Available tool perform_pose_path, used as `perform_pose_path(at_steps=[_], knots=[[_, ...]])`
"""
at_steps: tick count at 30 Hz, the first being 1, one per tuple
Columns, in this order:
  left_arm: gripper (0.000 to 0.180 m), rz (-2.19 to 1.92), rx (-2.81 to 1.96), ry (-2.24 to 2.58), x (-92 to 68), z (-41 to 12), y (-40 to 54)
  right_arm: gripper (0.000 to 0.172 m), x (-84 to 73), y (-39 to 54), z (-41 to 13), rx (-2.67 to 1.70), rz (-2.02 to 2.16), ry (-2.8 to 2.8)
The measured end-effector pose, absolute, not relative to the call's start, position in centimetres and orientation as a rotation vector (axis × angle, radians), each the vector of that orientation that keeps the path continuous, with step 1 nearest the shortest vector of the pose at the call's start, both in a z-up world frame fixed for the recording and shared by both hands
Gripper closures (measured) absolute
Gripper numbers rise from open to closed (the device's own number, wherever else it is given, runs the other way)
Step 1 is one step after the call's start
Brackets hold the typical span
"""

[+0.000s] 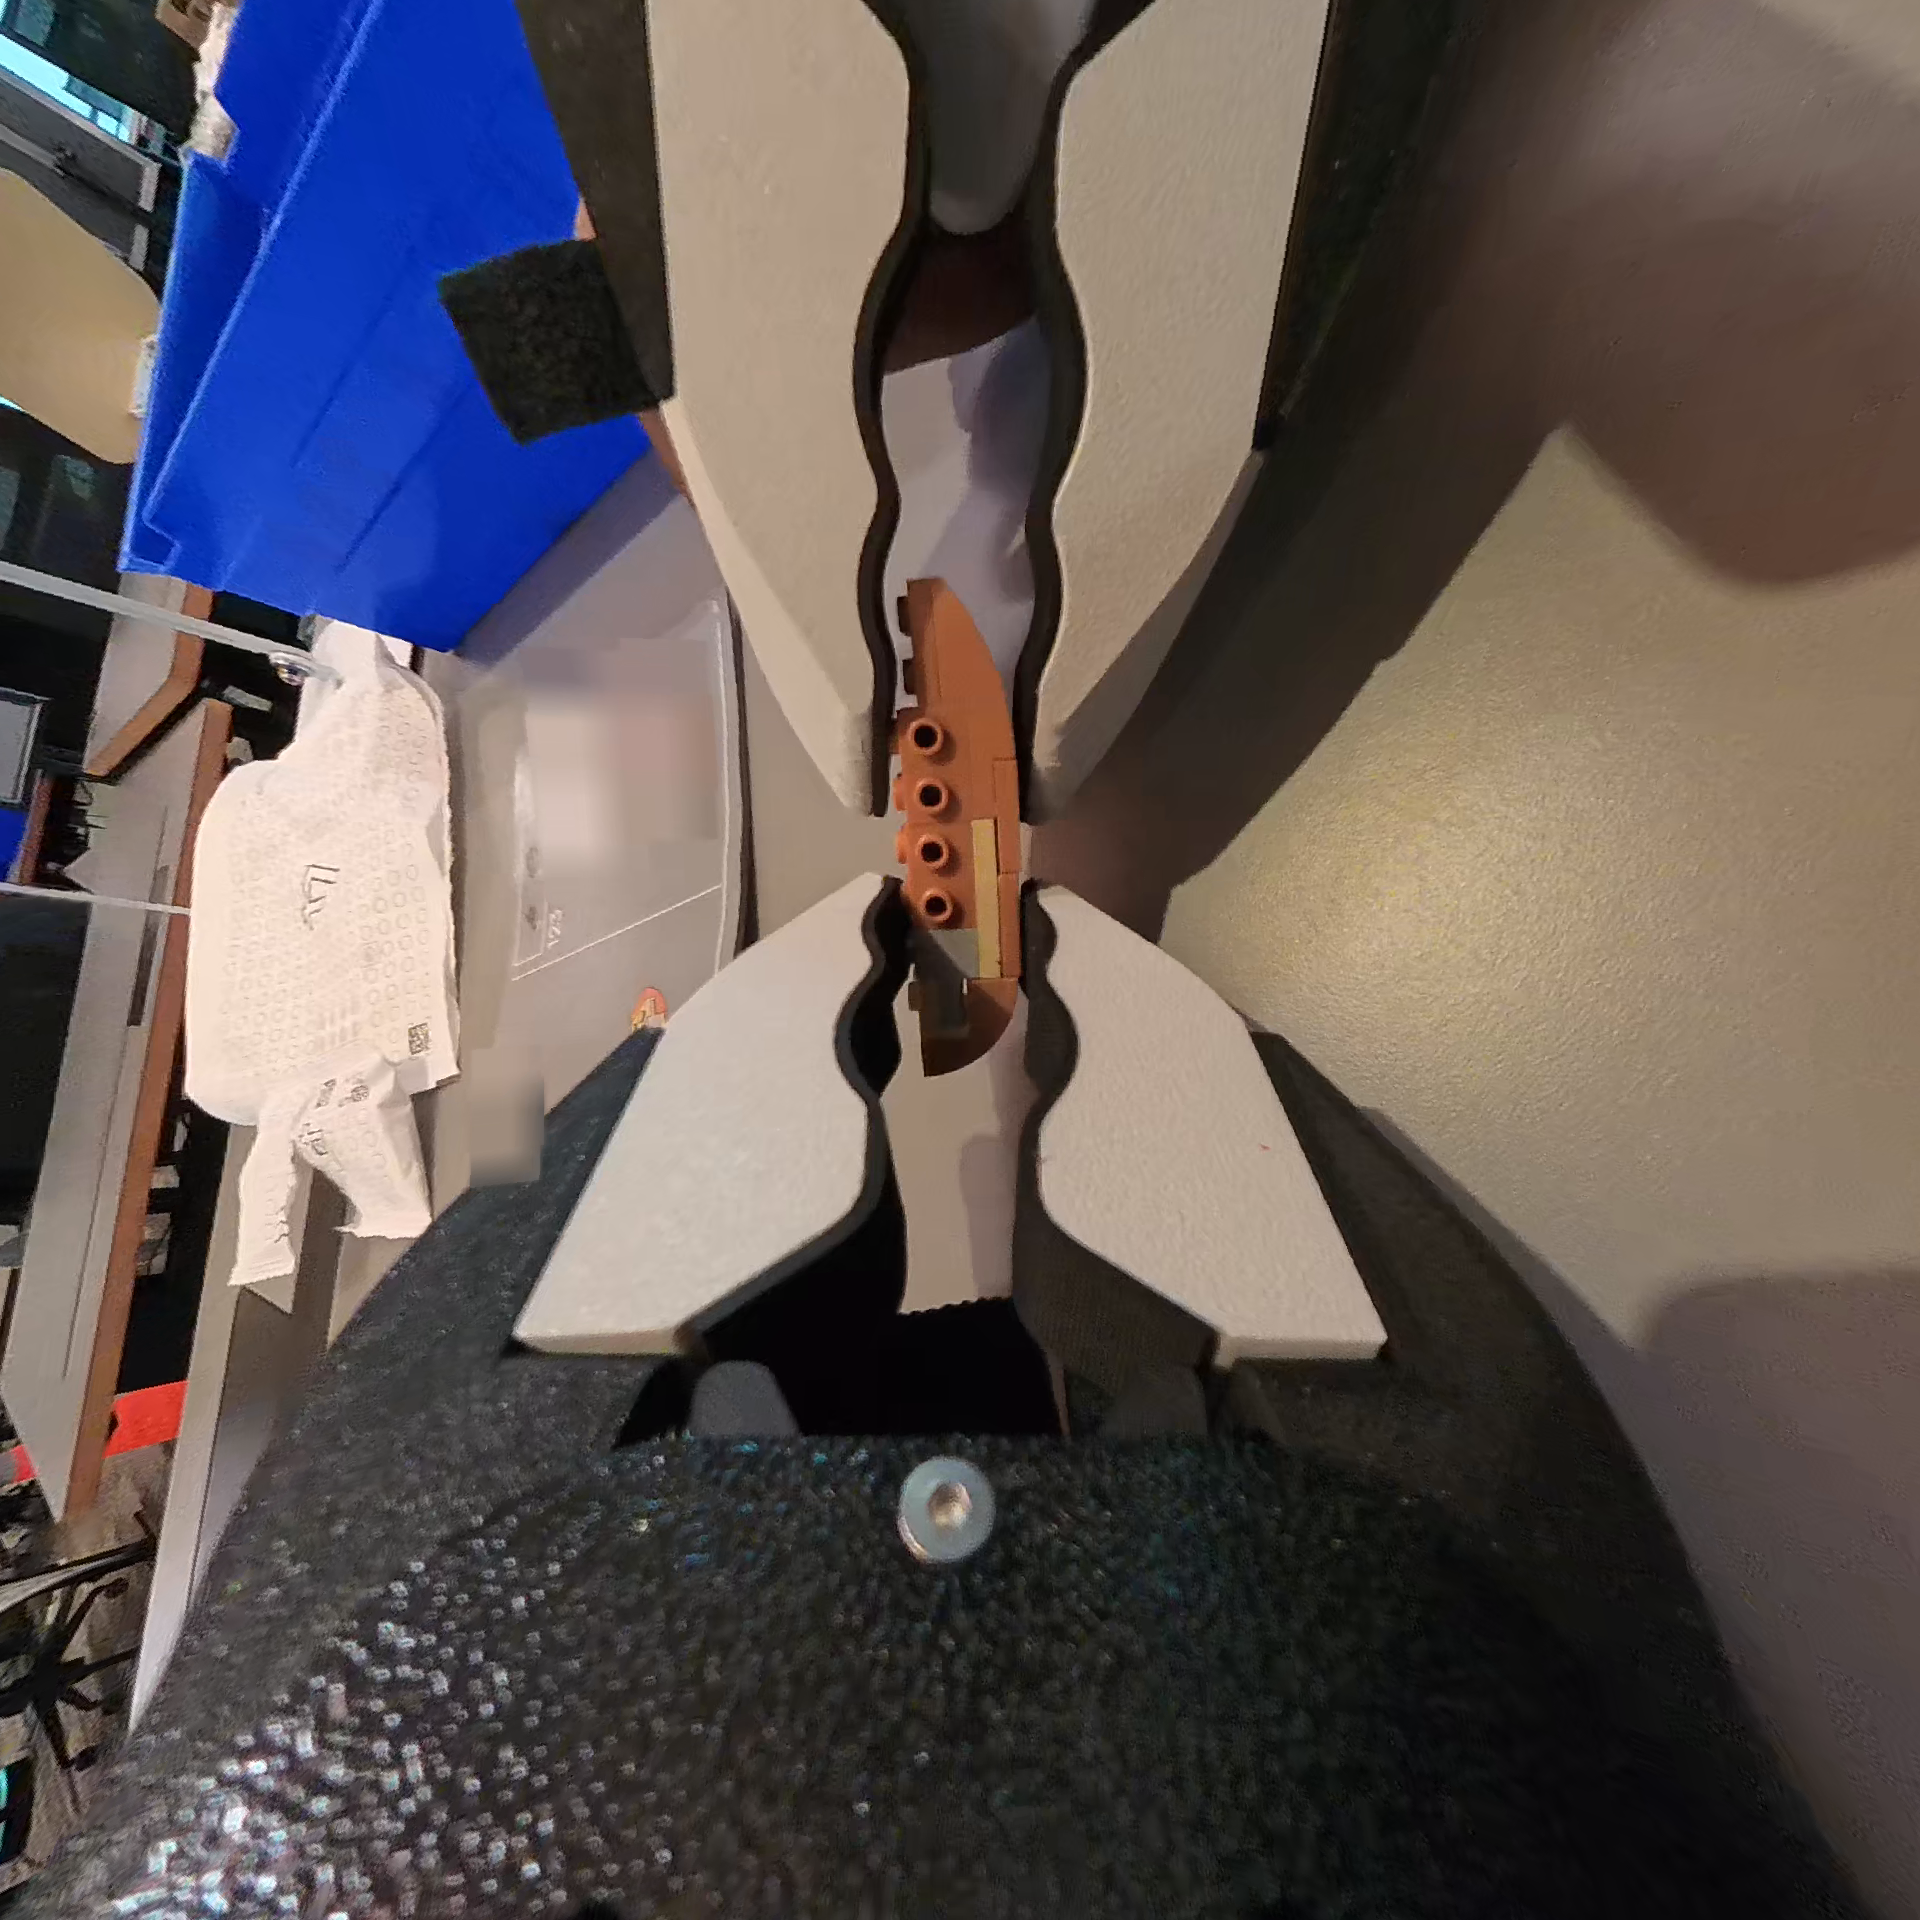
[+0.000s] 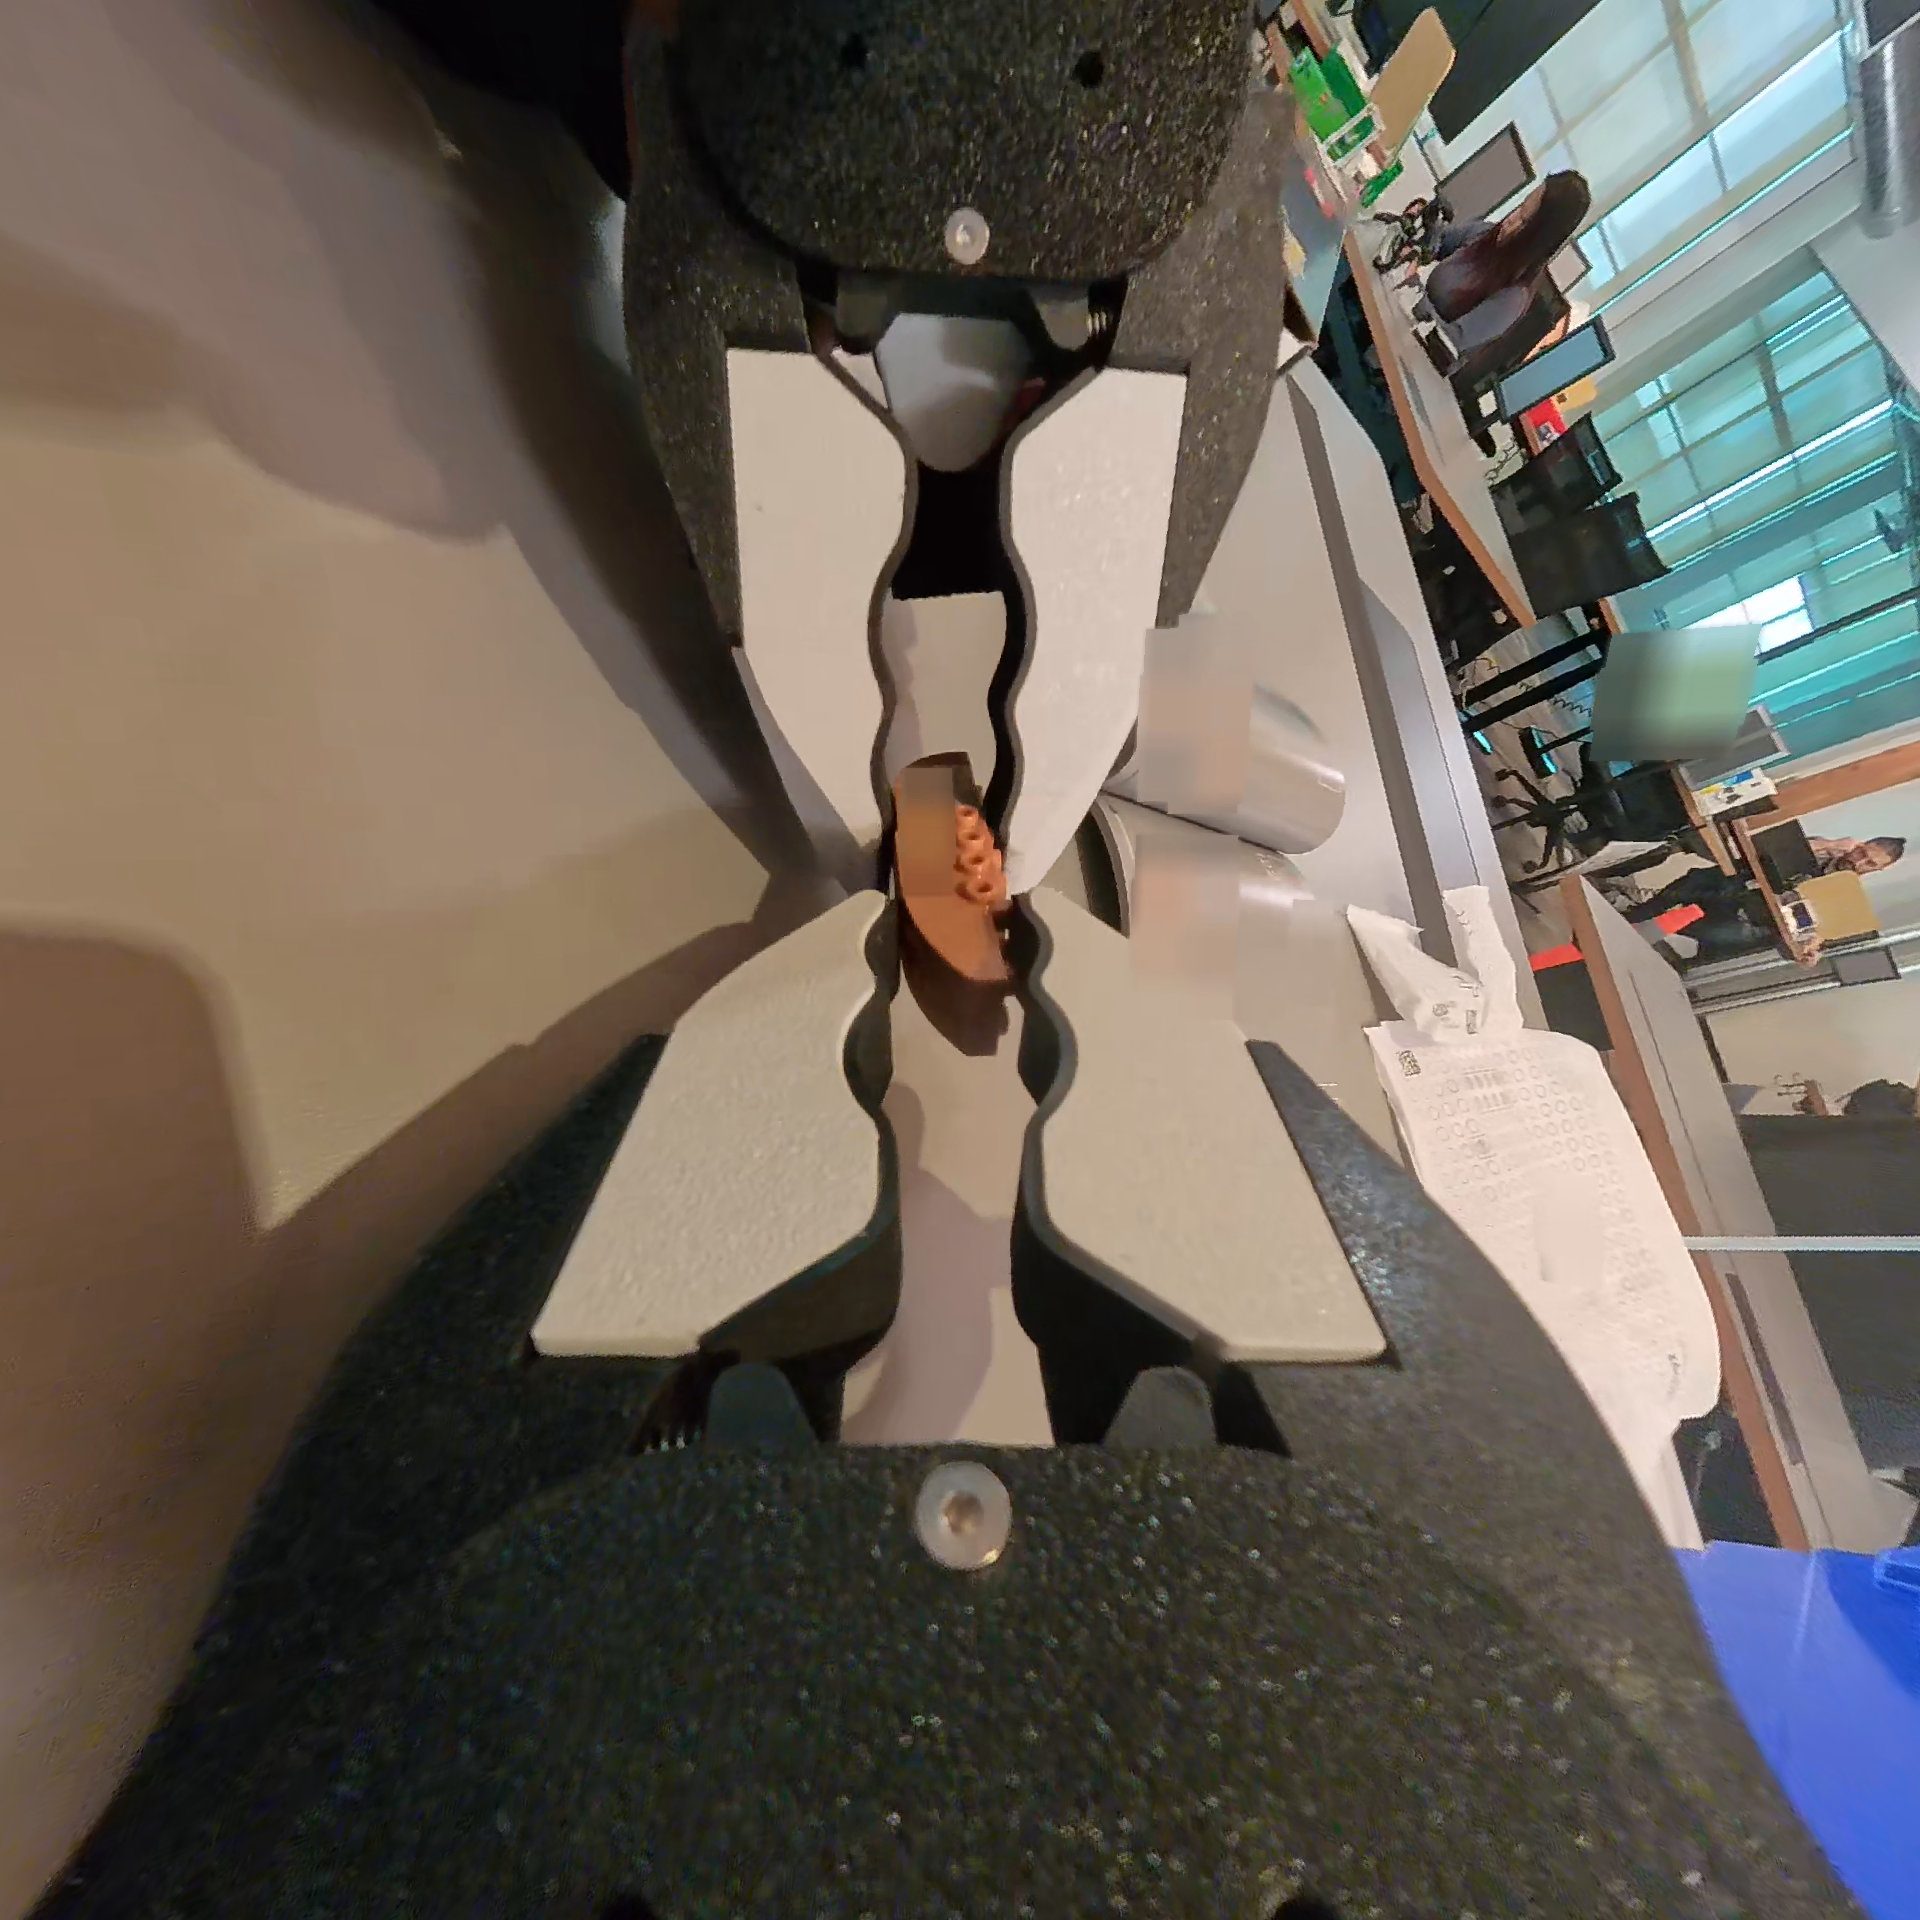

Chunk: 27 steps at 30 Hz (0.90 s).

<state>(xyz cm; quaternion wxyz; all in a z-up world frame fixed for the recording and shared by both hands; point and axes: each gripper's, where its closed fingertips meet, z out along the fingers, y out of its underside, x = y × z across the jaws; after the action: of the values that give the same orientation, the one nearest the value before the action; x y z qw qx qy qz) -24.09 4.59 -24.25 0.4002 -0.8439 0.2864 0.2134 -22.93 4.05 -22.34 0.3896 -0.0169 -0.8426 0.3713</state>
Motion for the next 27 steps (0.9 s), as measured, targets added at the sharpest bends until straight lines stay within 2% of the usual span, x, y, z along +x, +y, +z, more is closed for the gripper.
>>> perform_pose_path(at_steps=[9,13,15,27], knots=[[0.16,0.51,-2.138,0.721,-23.9,-24.3,4.6,0.151,-22.8,4.0,-22.4,-0.024,0.976,-2.146],[0.161,0.457,-2.167,0.667,-24.3,-24.4,4.4,0.133,-23.1,4.7,-22.6,-0.004,0.936,-2.12],[0.161,0.469,-2.18,0.662,-24.7,-24.5,4.2,0.132,-22.9,5.2,-22.7,0.017,0.929,-2.119],[0.16,0.524,-2.188,0.766,-24.3,-24.9,4.0,0.159,-21.8,5.1,-22.5,0.104,0.942,-2.119]])
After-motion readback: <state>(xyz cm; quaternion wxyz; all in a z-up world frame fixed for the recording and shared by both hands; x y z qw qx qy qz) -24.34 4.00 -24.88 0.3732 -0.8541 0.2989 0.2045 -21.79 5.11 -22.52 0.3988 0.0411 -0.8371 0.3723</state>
